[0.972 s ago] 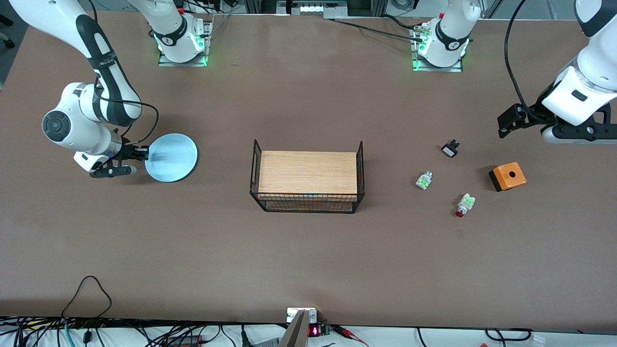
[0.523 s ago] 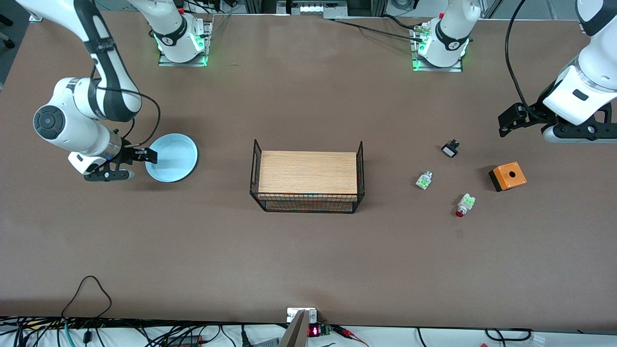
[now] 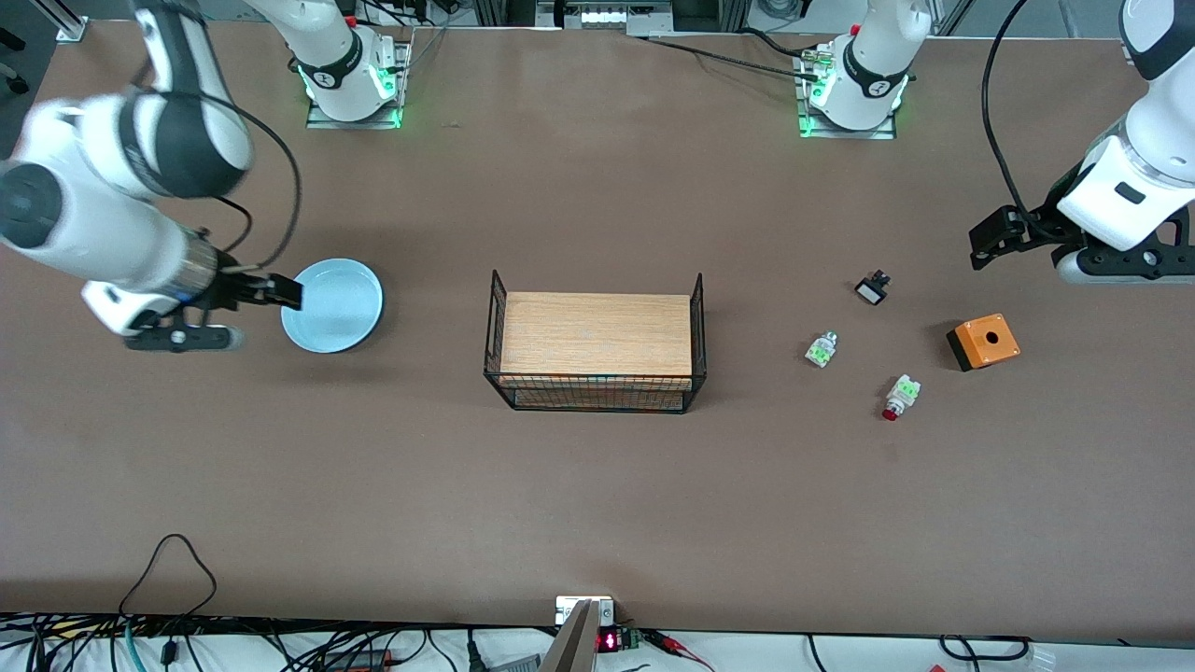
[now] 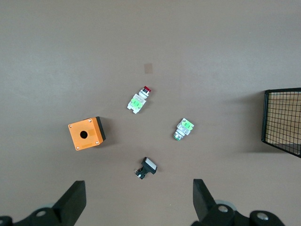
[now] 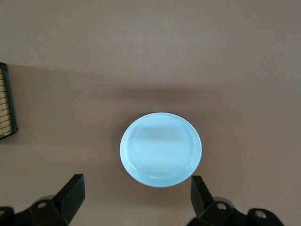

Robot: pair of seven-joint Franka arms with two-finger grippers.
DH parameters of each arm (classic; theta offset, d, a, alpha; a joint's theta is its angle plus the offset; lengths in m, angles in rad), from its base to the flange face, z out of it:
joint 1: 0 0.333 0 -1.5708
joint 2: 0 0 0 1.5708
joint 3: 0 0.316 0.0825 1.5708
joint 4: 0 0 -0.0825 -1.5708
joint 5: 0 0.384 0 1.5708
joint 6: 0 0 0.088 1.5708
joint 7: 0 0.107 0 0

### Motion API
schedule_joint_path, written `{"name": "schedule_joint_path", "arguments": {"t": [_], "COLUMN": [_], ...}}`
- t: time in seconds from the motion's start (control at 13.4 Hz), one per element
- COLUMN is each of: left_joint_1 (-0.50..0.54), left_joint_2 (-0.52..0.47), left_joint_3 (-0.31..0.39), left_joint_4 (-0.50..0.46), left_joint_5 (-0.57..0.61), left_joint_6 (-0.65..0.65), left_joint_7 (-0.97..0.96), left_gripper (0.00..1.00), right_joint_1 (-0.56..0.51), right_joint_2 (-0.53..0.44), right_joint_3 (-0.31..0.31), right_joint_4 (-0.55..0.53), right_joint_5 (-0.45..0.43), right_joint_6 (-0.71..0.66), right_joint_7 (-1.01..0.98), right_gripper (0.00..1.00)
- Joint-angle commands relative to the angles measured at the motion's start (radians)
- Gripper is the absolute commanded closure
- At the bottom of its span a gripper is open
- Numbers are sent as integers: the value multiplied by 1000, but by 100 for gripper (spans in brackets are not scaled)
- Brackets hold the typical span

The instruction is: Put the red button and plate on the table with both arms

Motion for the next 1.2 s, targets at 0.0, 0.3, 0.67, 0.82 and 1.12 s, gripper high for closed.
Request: {"name": "schedule_joint_path", "arguments": {"t": [0.0,0.3,0.67,0.82,1.12], "left_joint_1": [4,-2,5,8,7], "left_joint_2": [32,32,38,39,39], "left_joint_3": [-6,-8,-6,-6,-6], "left_joint_4": [70,71,71,70,70], "left_joint_5": [-13,-13,-15,-15,-13], "left_joint_6": [-35,-36,-36,-38,-41], "left_joint_7": [-5,-5,-1,2,-1], "left_gripper": [0,0,0,0,0], "right_joint_1": [-4,-21,-41,-37,-37], "right_joint_2": [-9,-20,-32,-32,-75], "right_joint_3": [-5,-12,-96,-94,-92], "right_joint_4": [131,265,274,252,167], "right_joint_5": [2,-21,-9,-17,-21], "right_joint_6": [-139,-276,-268,-273,-230], "right_joint_7": [15,2,-22,-44,-73], "right_gripper": [0,0,0,0,0]}}
